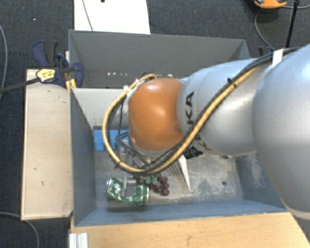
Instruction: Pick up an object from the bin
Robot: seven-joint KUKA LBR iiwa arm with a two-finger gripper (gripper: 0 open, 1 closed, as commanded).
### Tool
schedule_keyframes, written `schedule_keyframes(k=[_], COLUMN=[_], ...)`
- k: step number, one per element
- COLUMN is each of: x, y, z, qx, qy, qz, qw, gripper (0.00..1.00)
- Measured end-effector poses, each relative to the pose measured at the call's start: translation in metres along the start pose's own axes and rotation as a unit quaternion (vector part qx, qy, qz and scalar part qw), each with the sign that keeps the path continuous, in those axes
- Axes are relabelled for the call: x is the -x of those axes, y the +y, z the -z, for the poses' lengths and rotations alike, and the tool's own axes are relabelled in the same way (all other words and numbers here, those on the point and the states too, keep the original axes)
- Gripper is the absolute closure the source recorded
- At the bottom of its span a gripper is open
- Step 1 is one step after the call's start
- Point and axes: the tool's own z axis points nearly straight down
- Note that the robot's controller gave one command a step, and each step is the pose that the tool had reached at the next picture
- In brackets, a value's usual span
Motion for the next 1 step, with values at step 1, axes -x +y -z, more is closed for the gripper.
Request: schedule_keyframes(k=[1], x=[0.0022], y=[-0.0010], z=[0.0044], qx=[0.001], qy=[-0.0039], qz=[-0.003], qw=[1.0000], gripper=[0.00])
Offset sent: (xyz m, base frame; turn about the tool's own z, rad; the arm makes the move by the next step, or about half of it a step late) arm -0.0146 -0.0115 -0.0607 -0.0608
